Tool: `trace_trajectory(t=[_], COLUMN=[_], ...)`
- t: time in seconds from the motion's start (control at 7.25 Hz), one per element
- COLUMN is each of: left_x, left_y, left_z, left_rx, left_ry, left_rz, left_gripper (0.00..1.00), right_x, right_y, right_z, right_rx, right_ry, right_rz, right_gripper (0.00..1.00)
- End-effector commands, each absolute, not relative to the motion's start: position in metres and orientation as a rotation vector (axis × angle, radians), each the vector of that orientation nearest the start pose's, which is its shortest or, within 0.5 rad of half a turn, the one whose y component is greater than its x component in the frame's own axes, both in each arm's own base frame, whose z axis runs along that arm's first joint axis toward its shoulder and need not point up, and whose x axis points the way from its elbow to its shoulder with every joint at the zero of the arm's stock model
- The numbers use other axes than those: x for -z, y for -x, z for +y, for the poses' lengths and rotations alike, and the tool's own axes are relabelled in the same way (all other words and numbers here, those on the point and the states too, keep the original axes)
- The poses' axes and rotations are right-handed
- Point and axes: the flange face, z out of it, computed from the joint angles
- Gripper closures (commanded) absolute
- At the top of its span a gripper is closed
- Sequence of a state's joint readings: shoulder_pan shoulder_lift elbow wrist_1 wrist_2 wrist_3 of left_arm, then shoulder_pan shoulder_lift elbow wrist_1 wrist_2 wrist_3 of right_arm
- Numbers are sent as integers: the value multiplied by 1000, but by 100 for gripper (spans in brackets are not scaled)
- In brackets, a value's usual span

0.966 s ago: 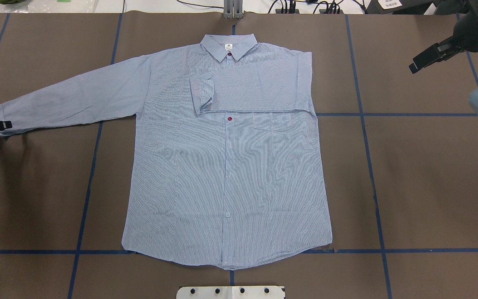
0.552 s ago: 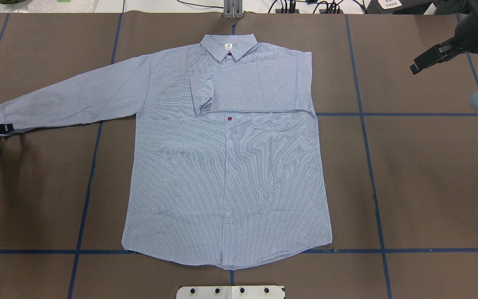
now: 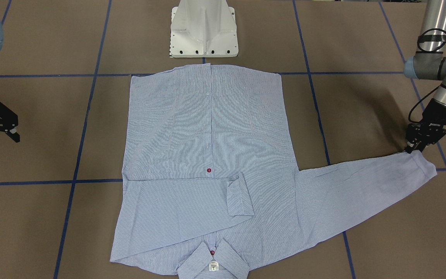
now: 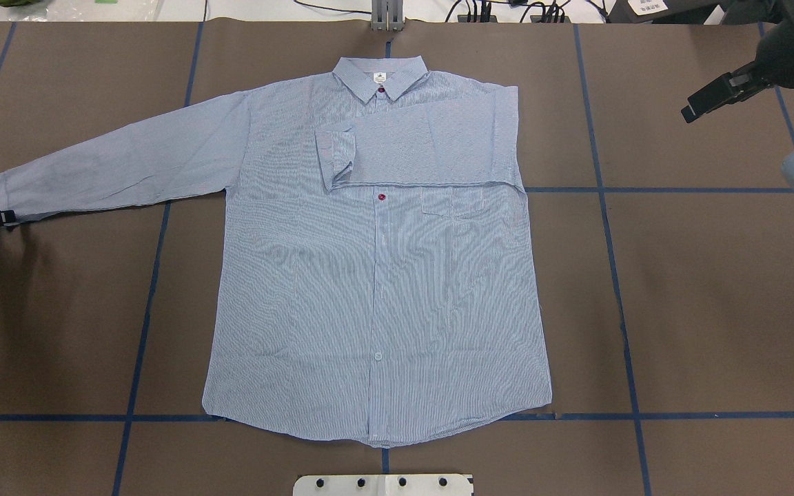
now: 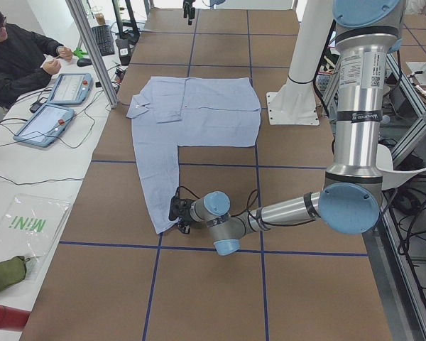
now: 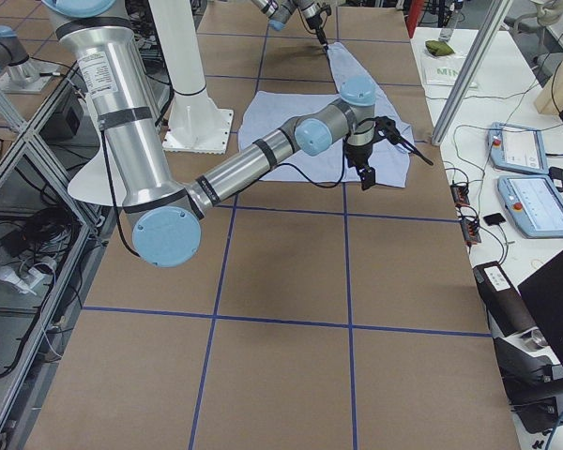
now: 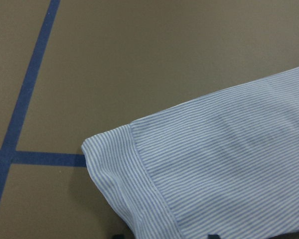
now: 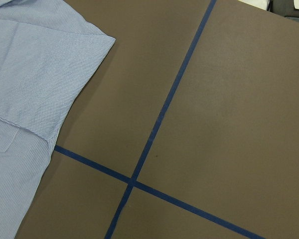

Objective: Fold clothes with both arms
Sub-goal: 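Release the sleeve and raise the right gripper away from the shirt, then grasp the other cuff with the left gripper and carry it across the shirt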

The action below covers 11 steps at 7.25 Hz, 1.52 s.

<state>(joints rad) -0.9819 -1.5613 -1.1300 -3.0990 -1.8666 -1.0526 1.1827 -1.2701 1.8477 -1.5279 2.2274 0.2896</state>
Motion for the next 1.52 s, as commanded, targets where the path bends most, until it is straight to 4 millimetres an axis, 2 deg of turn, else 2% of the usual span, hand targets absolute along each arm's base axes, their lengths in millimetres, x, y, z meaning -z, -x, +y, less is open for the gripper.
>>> trace_trajectory(t=[0.0, 0.14, 0.41, 0.55, 0.69, 0.83, 1.1, 1.24, 1.38], left_x=[-721, -716, -682, -651, -610, -563, -497, -454, -390], left_y=[-170, -166, -169, -176, -183, -197, -244, -288, -346], left_z=[-444, -436, -438, -448, -454, -475, -508, -526, -549], left_rx=[224, 146, 94, 73, 47, 18, -62, -94, -110], left_ry=[-559, -582, -602, -657, -721, -795, -861, -840, -776], left_rz=[966, 962, 1026, 1064, 1115, 1171, 1251, 1272, 1273], left_gripper=[100, 100, 100, 100, 100, 100, 100, 100, 100], right_x=[-360, -360, -360, -360, -362, -362, -363, -363, -363], right_y=[153, 153, 154, 154, 154, 154, 154, 154, 154], right_z=[-565, -565, -565, -565, -565, -565, -566, -565, -565], right_rx=[294, 294, 296, 295, 294, 294, 294, 294, 292], right_ry=[-353, -353, -353, -353, -351, -351, -349, -349, -347], right_rz=[-800, -800, -800, -799, -798, -798, -798, -798, -797], right_gripper=[0, 0, 0, 0, 0, 0, 0, 0, 0])
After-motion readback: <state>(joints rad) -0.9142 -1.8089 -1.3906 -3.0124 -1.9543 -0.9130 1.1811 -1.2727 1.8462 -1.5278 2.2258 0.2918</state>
